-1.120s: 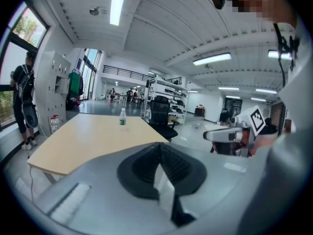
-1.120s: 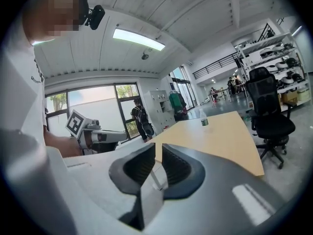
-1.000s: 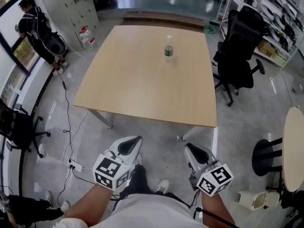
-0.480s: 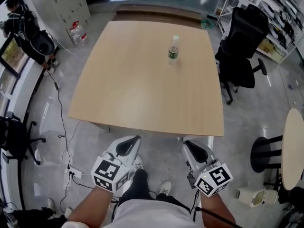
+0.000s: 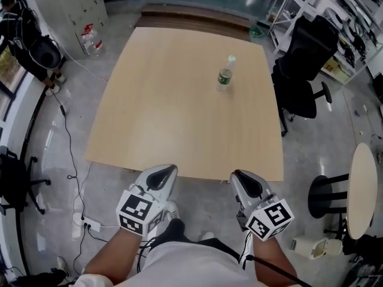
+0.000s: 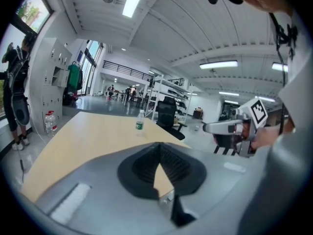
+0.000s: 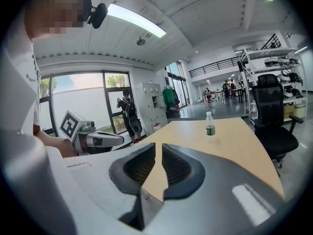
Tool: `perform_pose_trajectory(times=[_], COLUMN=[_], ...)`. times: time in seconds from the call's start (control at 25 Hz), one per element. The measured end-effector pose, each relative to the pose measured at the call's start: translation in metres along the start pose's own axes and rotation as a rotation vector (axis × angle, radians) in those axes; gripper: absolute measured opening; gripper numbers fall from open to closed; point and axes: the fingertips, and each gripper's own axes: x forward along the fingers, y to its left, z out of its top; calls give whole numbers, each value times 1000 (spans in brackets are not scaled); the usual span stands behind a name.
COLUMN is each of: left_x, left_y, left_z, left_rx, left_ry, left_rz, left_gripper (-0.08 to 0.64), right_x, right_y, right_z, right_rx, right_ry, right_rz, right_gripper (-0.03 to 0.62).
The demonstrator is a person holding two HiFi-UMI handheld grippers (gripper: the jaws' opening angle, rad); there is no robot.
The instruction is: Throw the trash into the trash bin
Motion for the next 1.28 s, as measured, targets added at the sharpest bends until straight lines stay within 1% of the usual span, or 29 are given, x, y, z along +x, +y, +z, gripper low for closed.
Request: perform_pose_trajectory(times=[0.2, 0.28, 0.56, 0.76, 0.96, 1.12, 1.28], left_x=[-1, -3, -3, 0, 3, 13, 26], left_y=[20, 27, 31, 26, 31, 32, 35], left_z=[15, 24, 32, 28, 27, 34, 44], left_rx=[29, 39, 49, 53, 68, 83, 94], left_ry=[-3, -24, -52, -40, -24, -22, -23], left_rz=[-26, -23, -55, -62, -53, -43, -42], left_gripper=[8, 8, 8, 8, 8, 6, 8], right_x=[23, 27, 36, 35, 44, 54, 64], right_y=[9, 14, 20, 13, 1, -17, -30], right_z=[21, 27, 39, 39, 43, 47, 56], right_rx=[-19, -28, -63, -63, -62, -54, -69], right_ry=[-25, -32, -30, -26, -44, -55, -64], right_rz=[-14, -15, -37, -37, -55, -62, -63], right_gripper=[46, 48, 48, 46, 48, 48, 48])
